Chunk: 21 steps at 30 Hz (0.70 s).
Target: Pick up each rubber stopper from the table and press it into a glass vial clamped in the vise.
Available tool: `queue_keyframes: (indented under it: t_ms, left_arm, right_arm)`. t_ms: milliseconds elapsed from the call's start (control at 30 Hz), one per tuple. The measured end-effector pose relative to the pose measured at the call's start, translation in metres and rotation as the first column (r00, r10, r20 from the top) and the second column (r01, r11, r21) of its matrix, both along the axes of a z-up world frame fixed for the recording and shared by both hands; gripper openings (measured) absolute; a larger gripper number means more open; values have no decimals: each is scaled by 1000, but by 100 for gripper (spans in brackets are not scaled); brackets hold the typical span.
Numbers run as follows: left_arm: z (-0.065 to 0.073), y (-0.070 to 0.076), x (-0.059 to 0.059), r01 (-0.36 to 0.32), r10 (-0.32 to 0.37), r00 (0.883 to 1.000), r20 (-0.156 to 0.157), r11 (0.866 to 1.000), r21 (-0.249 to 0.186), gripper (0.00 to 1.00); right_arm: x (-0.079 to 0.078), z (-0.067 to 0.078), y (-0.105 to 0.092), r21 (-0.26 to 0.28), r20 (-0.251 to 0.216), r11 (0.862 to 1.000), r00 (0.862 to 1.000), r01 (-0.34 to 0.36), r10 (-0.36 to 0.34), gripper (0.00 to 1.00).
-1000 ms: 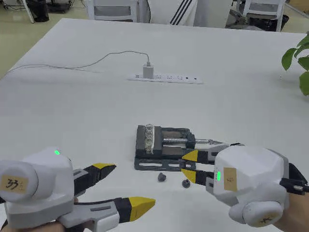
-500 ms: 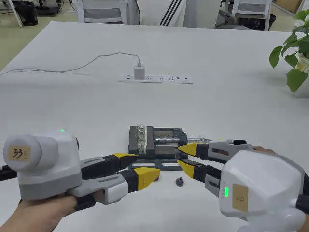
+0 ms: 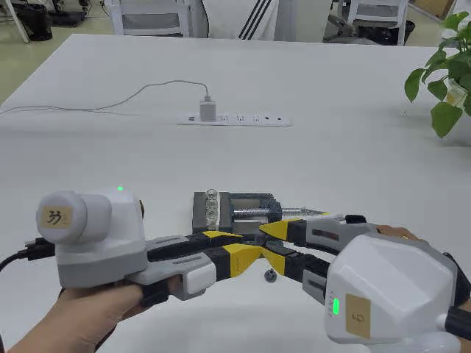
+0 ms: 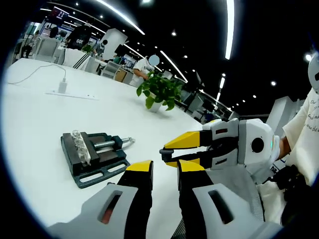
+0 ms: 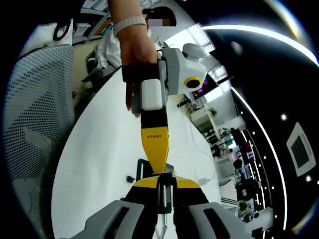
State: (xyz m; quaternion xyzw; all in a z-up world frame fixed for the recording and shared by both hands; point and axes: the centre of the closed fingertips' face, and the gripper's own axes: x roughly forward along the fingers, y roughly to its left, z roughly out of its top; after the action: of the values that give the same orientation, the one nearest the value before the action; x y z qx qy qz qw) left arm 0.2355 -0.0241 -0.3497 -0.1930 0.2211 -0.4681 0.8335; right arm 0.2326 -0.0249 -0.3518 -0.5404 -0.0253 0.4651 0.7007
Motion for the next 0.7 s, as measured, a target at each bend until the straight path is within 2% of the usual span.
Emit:
queue_keyframes:
  t_ms: [167, 267, 433, 467, 567, 700]
  left_arm:
    - [4, -4, 2, 8, -9, 1000, -12, 999, -31, 8]
    - [6, -6, 1, 11, -12, 1000, -20, 999, -45, 7]
    - [4, -6, 0, 14, -15, 1000, -26, 999, -42, 5]
    - [4, -6, -1, 15, -16, 999, -37, 999, -47, 5]
    - [5, -5, -3, 13, -15, 999, -31, 999, -47, 5]
    - [4, -4, -3, 13, -16, 999, -47, 999, -52, 5]
  right_arm:
    - [-1, 2, -1, 1, 5, 1000, 1000, -1, 1, 5]
    - [-1, 2, -1, 5, 2, 1000, 1000, -3, 3, 5]
    - [-3, 2, 0, 6, 0, 1000, 1000, -6, 6, 5]
    - [-3, 2, 0, 5, 1, 1000, 1000, -7, 7, 5]
    - [-4, 2, 1, 9, 1, 1000, 1000, -9, 9, 5]
    - [-5, 2, 2, 8, 1, 1000, 1000, -12, 12, 5]
